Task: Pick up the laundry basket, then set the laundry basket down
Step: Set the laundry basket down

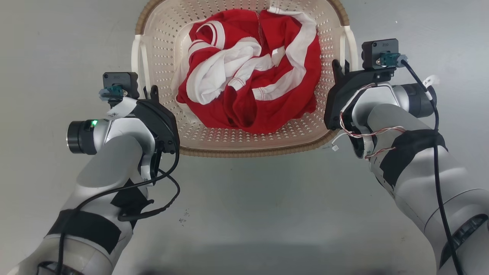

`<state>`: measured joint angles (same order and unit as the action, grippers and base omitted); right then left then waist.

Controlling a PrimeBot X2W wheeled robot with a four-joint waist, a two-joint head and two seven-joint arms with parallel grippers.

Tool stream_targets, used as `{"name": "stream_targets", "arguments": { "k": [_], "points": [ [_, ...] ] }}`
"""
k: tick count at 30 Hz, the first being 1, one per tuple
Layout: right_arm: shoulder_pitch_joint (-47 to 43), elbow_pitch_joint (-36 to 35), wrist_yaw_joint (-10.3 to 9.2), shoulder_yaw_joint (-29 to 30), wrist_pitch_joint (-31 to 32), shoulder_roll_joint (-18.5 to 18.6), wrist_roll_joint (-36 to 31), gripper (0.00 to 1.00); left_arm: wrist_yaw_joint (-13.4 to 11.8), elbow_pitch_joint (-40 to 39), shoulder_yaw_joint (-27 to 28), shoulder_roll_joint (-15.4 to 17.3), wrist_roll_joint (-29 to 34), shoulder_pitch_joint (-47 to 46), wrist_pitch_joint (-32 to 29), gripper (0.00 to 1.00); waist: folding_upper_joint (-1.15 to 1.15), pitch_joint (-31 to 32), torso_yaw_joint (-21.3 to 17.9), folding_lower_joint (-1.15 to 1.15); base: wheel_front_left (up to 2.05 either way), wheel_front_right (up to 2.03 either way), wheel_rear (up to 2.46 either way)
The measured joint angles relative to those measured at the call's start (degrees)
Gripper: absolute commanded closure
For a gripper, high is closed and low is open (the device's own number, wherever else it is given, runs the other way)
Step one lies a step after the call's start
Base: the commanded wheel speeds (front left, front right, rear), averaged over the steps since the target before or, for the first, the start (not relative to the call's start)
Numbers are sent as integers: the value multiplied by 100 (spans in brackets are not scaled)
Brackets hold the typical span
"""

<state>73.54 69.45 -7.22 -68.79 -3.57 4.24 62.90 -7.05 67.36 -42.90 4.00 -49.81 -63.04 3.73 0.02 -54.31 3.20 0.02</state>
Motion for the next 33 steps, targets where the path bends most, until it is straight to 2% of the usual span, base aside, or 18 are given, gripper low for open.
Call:
{"name": "stream_targets", "arguments": {
  "k": [15,16,17,18,19,20,21,22,33],
  "points": [
    [68,-33,0,-3,-142,7,0,100,48,159,-18,-3,56,-150,152,100,-1,-78,2,-2,0,0,0],
    [67,-34,0,-5,-147,7,0,88,51,176,-21,-7,57,-154,159,100,-1,-70,1,-2,0,0,0],
    [63,-37,0,-9,-156,4,0,67,51,194,-27,-14,58,-157,177,100,-2,-61,-1,-3,0,0,0],
    [54,-49,0,-15,-158,4,0,60,52,212,-31,-15,63,-157,194,88,-2,-49,-3,-3,0,0,0],
    [47,-55,0,-24,-166,4,0,44,53,221,-38,-16,67,-160,197,55,-3,-31,-6,-4,0,0,0],
    [34,-60,0,-33,-166,2,0,13,53,229,-53,-20,80,-167,201,25,-4,-10,-8,-5,0,0,0],
    [-5,-60,0,-42,-166,-7,0,0,52,241,-62,-23,102,-170,200,4,-4,11,-12,-5,0,0,0],
    [-55,-60,1,-55,-165,-14,0,0,52,263,-68,-27,105,-170,200,0,-4,35,-15,-5,0,0,0],
    [-131,-63,0,-69,-215,-63,1,0,56,355,-86,-56,107,-224,250,0,-4,332,-47,-3,0,0,0]
  ]
}}
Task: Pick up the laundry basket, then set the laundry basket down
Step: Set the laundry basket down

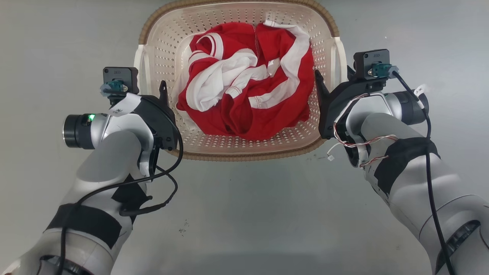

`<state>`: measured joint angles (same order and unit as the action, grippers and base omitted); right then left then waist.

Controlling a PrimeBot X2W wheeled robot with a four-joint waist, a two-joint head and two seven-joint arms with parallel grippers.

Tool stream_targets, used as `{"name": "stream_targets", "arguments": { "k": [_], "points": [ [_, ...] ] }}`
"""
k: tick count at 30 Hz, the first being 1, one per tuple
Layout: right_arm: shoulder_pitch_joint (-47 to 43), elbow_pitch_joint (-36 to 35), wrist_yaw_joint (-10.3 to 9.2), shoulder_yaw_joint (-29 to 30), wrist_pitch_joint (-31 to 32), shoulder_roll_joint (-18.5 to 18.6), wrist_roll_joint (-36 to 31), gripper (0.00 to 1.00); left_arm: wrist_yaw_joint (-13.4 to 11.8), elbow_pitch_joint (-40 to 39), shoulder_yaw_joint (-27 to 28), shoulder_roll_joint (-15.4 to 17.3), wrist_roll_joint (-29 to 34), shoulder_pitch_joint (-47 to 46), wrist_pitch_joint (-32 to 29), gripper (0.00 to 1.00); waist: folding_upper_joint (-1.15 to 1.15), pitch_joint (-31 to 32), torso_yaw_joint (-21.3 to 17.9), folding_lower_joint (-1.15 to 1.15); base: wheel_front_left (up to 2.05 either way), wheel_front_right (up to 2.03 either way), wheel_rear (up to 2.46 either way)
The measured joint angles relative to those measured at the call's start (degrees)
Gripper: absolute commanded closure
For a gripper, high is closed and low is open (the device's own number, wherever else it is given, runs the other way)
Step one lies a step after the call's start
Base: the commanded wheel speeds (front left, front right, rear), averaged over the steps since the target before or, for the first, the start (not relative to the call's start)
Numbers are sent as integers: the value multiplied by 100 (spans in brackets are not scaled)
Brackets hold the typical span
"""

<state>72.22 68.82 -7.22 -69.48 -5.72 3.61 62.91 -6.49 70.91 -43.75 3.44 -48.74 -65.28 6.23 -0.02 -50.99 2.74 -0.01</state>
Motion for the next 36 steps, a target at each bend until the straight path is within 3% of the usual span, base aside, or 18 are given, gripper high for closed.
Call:
{"name": "stream_targets", "arguments": {
  "k": [16,24,36],
  "points": [
    [-22,188,1,142,-455,-3,127,0,158,47,71,-13,-22,138,536,0,1,738,-23,1,0,0,0],
    [-375,250,104,290,-754,7,216,0,296,36,159,-15,-55,587,759,0,2,1305,-16,2,0,0,0],
    [-1035,211,269,452,-858,5,220,0,292,-268,332,-13,-51,1335,806,0,3,2283,21,2,0,0,0]
  ]
}}
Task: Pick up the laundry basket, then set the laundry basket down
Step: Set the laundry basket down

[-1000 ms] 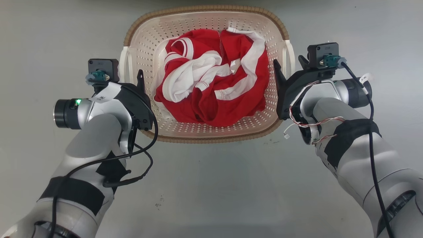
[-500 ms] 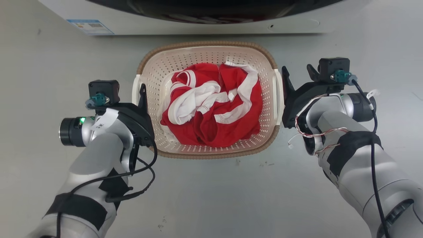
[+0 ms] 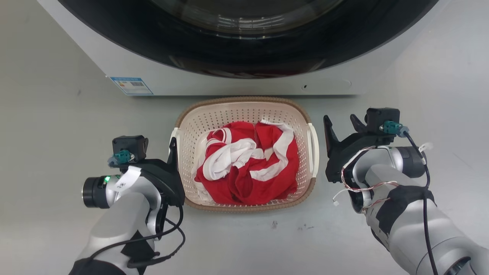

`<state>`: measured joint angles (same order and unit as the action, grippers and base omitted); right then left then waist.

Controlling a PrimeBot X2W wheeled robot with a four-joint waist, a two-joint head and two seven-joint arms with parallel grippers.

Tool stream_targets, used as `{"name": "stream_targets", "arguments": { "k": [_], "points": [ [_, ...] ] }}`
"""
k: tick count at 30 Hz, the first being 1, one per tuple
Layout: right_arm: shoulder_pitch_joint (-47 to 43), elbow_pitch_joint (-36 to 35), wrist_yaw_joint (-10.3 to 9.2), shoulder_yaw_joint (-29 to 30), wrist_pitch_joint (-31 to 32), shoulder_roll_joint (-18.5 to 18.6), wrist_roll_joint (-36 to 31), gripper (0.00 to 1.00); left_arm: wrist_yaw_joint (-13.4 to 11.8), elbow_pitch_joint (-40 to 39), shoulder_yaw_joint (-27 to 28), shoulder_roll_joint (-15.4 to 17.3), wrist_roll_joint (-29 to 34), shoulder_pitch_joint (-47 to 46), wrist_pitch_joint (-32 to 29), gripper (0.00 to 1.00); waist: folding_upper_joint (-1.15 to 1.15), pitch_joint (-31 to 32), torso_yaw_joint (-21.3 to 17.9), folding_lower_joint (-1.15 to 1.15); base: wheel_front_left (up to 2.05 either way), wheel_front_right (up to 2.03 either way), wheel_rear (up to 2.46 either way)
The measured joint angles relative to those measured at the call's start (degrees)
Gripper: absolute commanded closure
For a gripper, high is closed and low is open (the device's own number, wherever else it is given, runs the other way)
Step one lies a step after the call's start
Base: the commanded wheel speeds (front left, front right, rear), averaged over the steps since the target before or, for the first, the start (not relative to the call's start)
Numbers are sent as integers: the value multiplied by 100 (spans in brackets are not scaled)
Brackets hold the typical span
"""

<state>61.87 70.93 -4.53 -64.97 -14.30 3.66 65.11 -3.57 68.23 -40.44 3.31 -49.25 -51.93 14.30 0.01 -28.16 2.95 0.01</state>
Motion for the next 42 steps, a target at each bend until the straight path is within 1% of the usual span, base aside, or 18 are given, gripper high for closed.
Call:
{"name": "stream_targets", "arguments": {
  "k": [6,10,15,23,27,30,32,42],
  "points": [
    [-435,-234,0,232,1,-2,-9,0,-55,-358,151,34,43,499,0,0,0,506,3,0,0,0,0],
    [-817,-398,-2,388,1,2,-47,0,-104,-634,294,143,99,873,0,0,0,847,-3,0,0,0,0],
    [-1276,-643,-26,578,1,32,-145,0,-149,-1059,358,311,380,1369,0,0,0,1267,-18,1,0,0,0],
    [-1950,-1135,-102,899,1,208,-468,0,-249,-1809,539,517,746,2212,0,0,0,1851,-45,0,0,0,0],
    [-2358,-1413,-156,1071,1,274,-637,0,-280,-2216,646,583,907,2658,0,0,0,2082,-52,0,0,0,0],
    [-2626,-1644,-162,1206,1,326,-790,0,-299,-2499,703,617,1065,2974,0,0,0,2221,-56,0,0,0,0],
    [-2800,-1806,-204,1299,1,343,-875,0,-300,-2684,745,635,1117,3187,0,0,0,2302,-61,0,0,0,0],
    [-3807,-2737,-257,1891,1,479,-1483,0,-349,-3577,1069,754,1488,4207,0,0,0,2683,-142,0,0,0,0]
  ]
}}
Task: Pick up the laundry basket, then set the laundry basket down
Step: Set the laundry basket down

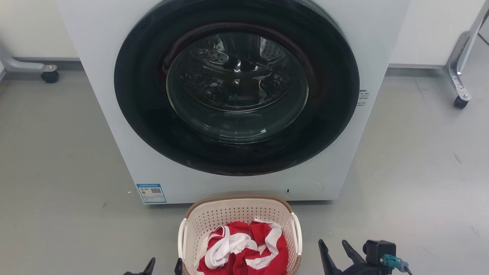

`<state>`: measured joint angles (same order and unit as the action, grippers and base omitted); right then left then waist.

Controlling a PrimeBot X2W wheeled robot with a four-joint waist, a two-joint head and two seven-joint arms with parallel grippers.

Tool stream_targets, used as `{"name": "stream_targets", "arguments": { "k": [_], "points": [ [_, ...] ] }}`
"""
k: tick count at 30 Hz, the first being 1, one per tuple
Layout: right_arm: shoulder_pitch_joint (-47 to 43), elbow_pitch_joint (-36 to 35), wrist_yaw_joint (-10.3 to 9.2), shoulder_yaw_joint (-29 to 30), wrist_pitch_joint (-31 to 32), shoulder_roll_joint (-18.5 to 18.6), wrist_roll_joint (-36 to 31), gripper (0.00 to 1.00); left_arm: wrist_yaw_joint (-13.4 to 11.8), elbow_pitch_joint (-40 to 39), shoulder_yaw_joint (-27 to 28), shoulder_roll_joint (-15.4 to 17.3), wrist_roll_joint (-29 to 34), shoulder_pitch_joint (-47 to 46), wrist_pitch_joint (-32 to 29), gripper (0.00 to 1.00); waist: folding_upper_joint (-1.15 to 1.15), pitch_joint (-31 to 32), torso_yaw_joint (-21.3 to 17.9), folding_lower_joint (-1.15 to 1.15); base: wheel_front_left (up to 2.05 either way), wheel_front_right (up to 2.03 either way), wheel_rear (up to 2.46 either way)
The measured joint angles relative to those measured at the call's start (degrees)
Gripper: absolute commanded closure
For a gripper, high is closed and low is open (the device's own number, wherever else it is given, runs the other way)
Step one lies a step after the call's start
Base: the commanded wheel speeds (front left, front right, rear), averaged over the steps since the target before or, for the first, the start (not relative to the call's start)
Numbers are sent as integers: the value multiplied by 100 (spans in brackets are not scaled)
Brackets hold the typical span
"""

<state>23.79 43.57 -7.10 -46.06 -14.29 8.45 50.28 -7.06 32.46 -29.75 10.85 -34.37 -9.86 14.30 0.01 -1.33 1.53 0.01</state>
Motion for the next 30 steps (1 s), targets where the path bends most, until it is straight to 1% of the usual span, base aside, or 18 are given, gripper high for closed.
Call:
{"name": "stream_targets", "arguments": {
  "k": [5,8,16,17,18,21,30],
  "points": [
    [-511,-469,-4,314,0,92,-339,0,-1,-433,177,46,219,458,0,0,-1,168,-44,0,0,0,0],
    [-758,-661,-4,620,0,100,-542,0,-1,-689,240,47,316,704,0,0,-1,219,-74,0,0,0,0],
    [-1323,-1224,-5,1302,0,98,-1207,0,-2,-1146,635,5,664,1087,0,0,-1,255,-85,-1,0,0,0],
    [-1323,-1224,-5,1302,0,98,-1207,0,-2,-1146,635,5,664,1087,0,0,-1,255,-85,-1,0,0,0],
    [-1458,-1384,-5,1474,0,70,-1394,0,-3,-1250,750,-38,738,1180,0,0,-1,258,-83,-1,0,0,0],
    [-1642,-1628,-15,1714,0,15,-1645,0,-5,-1354,959,-102,882,1296,0,0,-1,262,-80,-1,0,0,0],
    [-2160,-2308,-21,2261,0,-165,-2358,0,-7,-1644,1389,-203,1172,1530,1,0,-1,251,-101,-1,0,0,0]
  ]
}}
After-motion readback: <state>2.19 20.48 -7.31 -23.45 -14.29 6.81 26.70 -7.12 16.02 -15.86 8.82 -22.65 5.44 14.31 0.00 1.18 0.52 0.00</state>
